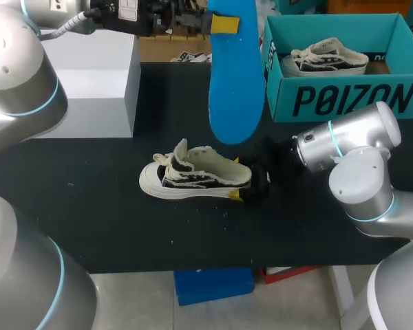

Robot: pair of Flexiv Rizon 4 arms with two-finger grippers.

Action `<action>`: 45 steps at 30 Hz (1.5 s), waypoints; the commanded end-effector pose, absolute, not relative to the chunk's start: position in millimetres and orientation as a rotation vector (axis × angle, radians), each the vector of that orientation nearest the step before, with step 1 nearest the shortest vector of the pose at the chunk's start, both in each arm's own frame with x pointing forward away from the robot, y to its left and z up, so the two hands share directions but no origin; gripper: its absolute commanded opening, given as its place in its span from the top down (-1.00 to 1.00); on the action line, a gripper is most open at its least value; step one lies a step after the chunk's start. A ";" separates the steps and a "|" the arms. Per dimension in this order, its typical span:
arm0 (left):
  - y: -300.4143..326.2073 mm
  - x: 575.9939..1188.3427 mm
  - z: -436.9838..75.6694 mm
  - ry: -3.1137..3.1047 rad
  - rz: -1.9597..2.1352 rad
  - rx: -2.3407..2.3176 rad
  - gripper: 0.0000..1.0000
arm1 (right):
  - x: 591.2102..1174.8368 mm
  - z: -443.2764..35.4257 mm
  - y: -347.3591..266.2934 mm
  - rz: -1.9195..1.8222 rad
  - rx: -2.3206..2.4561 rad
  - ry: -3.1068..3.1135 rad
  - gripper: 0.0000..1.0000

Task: Take the shoe out of the shoebox, open the shoe tongue, remove and reinsert the insole, then place the shoe into the shoebox

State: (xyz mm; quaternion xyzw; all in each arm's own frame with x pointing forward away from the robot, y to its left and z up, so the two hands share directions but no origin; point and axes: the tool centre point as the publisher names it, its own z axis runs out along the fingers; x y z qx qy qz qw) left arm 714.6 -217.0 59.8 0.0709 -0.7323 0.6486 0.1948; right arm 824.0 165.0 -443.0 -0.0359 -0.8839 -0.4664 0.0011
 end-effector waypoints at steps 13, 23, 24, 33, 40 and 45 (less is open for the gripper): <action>-217.6 713.8 58.9 -2.054 1.821 0.202 1.00 | 815.2 -416.4 143.8 -1.023 -0.120 -2.944 -1.00; -217.6 713.8 58.9 -2.054 1.821 0.202 1.00 | 809.8 -408.8 146.0 -0.490 -0.176 -3.081 -1.00; -217.6 713.8 58.9 -2.054 1.821 0.202 1.00 | 809.5 -408.7 146.3 -0.452 -0.186 -3.092 -1.00; -217.6 713.8 58.9 -2.054 1.821 0.202 1.00 | 810.0 -406.0 149.8 -0.265 -0.216 -3.131 -1.00; -217.6 713.8 58.9 -2.054 1.821 0.202 1.00 | 813.2 -401.3 155.8 -0.177 -0.186 -3.139 -1.00; -217.6 713.8 58.9 -2.054 1.821 0.202 1.00 | 817.2 -400.0 160.6 -0.156 -0.166 -3.140 -1.00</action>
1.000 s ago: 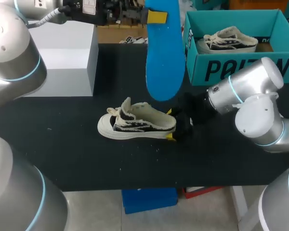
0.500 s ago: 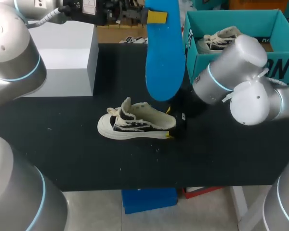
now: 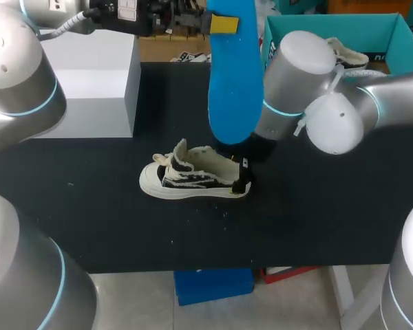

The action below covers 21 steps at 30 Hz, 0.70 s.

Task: Take the shoe out of the shoebox, open the shoe tongue, remove and reinsert the insole, then place the shoe into the shoebox

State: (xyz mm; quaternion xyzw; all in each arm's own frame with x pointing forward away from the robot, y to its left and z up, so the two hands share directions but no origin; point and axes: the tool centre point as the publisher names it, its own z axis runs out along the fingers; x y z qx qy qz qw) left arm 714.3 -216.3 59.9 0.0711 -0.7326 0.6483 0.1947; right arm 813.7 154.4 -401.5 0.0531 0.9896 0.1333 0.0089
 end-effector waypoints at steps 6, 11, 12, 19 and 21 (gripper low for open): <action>-217.6 713.8 58.9 -2.054 1.821 0.202 1.00 | 821.1 -399.1 166.0 0.123 0.141 3.130 -1.00; -217.6 713.8 58.9 -2.054 1.821 0.202 1.00 | 823.2 -399.8 169.9 0.109 0.128 3.136 -1.00; -217.6 713.8 58.9 -2.054 1.821 0.202 1.00 | 823.6 -399.7 170.7 0.105 0.125 3.137 -1.00; -217.6 713.8 58.9 -2.054 1.821 0.202 1.00 | 826.0 -399.0 174.2 0.053 0.110 3.148 -1.00; -217.6 713.8 58.9 -2.054 1.821 0.202 1.00 | 826.3 -399.3 174.6 0.057 0.109 3.149 -1.00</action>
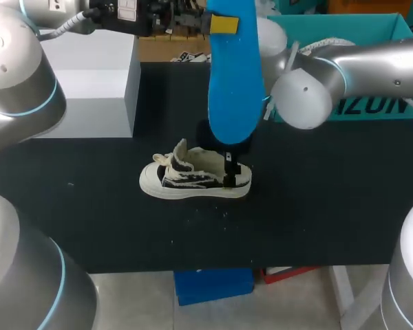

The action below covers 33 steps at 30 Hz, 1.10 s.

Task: Take the shoe out of the shoebox, open the shoe tongue, remove and reinsert the insole, then place the shoe into the shoebox

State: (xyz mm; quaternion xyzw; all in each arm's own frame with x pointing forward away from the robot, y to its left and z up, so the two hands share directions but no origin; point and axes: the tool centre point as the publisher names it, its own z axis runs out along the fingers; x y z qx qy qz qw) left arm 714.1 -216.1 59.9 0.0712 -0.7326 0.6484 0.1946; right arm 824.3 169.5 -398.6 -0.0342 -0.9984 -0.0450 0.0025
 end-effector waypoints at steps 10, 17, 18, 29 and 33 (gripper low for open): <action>-217.6 713.8 58.9 -2.054 1.821 0.202 1.00 | 825.3 -400.4 174.7 -0.075 -0.110 -3.128 -1.00; -217.6 713.8 58.9 -2.054 1.821 0.202 1.00 | 822.3 -399.5 168.8 -0.406 -0.118 -3.116 -1.00; -217.6 713.8 58.9 -2.054 1.821 0.202 1.00 | 822.0 -399.1 167.9 -0.456 -0.114 -3.114 -1.00; -217.6 713.8 58.9 -2.054 1.821 0.202 1.00 | 822.1 -399.9 165.6 -0.857 -0.077 -3.044 -1.00; -217.6 713.8 58.9 -2.054 1.821 0.202 1.00 | 822.3 -401.5 166.3 -0.975 -0.070 -3.011 -1.00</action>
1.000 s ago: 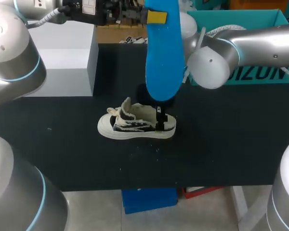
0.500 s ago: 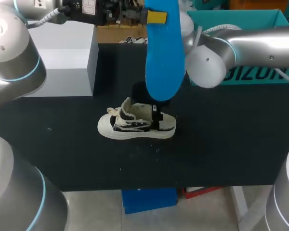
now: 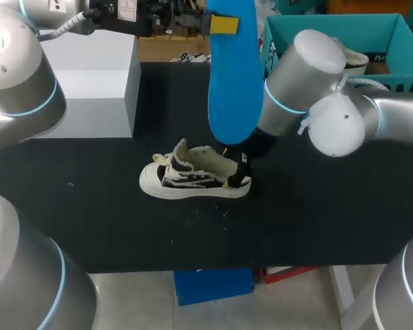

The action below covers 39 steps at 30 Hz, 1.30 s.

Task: Take the shoe out of the shoebox, open the shoe tongue, remove and reinsert the insole, then place the shoe into the shoebox

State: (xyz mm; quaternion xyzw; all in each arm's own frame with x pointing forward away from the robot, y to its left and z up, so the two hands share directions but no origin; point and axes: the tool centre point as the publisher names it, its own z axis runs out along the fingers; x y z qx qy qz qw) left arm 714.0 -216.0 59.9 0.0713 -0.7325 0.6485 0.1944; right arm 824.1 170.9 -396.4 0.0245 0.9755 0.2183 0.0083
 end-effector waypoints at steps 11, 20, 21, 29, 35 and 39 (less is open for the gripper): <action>-217.6 713.8 58.9 -2.054 1.821 0.202 1.00 | 822.0 -414.0 167.6 1.202 0.099 2.862 -1.00; -217.6 713.8 58.9 -2.054 1.821 0.202 1.00 | 820.2 -425.6 165.9 1.348 0.131 2.780 -1.00; -217.6 713.8 58.9 -2.054 1.821 0.202 1.00 | 820.0 -426.7 165.1 1.358 0.133 2.773 -1.00; -217.6 713.8 58.9 -2.054 1.821 0.202 1.00 | 818.5 -437.5 161.6 1.380 0.136 2.768 -1.00; -217.6 713.8 58.9 -2.054 1.821 0.202 1.00 | 819.2 -445.1 158.9 1.395 0.152 2.768 -1.00; -217.6 713.8 58.9 -2.054 1.821 0.202 1.00 | 820.3 -447.6 158.1 1.403 0.159 2.768 -1.00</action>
